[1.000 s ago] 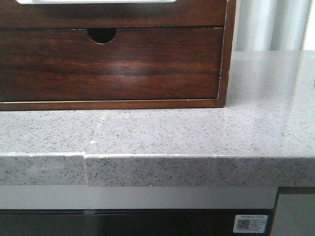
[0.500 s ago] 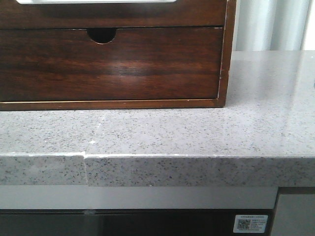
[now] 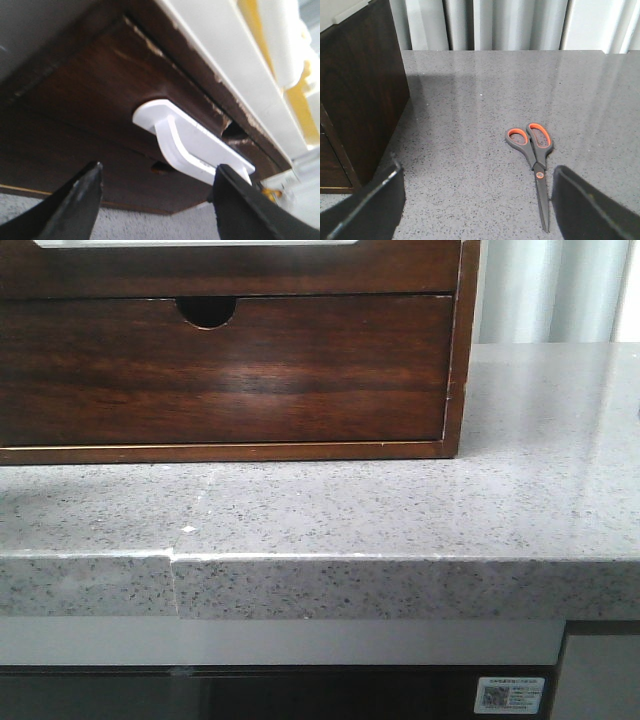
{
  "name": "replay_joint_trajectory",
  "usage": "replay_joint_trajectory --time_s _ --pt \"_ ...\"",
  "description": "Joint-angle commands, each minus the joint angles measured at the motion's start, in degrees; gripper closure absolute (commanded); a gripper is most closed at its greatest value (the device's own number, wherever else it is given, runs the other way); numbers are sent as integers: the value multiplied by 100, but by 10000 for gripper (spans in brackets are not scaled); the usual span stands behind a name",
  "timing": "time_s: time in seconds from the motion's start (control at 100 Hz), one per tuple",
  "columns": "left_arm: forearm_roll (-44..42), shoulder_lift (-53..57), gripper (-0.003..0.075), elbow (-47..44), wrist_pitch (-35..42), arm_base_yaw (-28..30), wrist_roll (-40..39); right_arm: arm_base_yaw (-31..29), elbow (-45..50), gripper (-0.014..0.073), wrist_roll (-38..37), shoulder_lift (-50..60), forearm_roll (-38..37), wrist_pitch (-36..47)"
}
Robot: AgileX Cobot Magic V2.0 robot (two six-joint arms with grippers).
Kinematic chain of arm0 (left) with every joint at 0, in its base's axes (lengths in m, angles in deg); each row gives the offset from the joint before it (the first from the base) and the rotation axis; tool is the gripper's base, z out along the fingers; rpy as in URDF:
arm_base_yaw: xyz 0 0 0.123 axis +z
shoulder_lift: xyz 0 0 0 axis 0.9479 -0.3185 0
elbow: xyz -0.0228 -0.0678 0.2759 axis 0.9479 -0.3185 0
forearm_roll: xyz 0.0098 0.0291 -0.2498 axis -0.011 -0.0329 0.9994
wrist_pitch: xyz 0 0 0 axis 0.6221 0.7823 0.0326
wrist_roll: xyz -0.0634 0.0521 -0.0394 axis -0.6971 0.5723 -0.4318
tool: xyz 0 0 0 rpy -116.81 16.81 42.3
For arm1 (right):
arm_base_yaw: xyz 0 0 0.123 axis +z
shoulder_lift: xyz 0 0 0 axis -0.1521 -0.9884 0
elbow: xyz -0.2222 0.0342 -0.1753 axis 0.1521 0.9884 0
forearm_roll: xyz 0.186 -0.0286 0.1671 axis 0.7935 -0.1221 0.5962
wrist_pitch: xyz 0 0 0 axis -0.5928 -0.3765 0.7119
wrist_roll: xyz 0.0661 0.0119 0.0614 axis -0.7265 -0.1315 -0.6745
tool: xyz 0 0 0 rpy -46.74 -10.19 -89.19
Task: Put scissors in drawer with both arms
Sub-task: 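Pull the drawer open toward the robot with the left gripper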
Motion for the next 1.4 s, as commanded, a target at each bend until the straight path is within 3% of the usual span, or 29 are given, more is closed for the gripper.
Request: replay_joint_trajectory --time_s 0.0,0.58,0.79,1.12,1.39 --pt "551 -252 288 306 -566 2 114 -23 -195 49 56 -82 12 475" --pt "551 -1690 291 1226 -1723 -8 67 -23 -195 49 56 -82 24 475" --pt "551 -1829 303 1255 -1818 -8 67 -23 -195 49 56 -82 24 475" --pt "551 -1829 532 1255 -1849 -8 67 -23 -195 49 56 -82 24 475" --pt "551 -1829 645 1255 -2432 -8 67 -23 -195 49 56 -82 24 475"
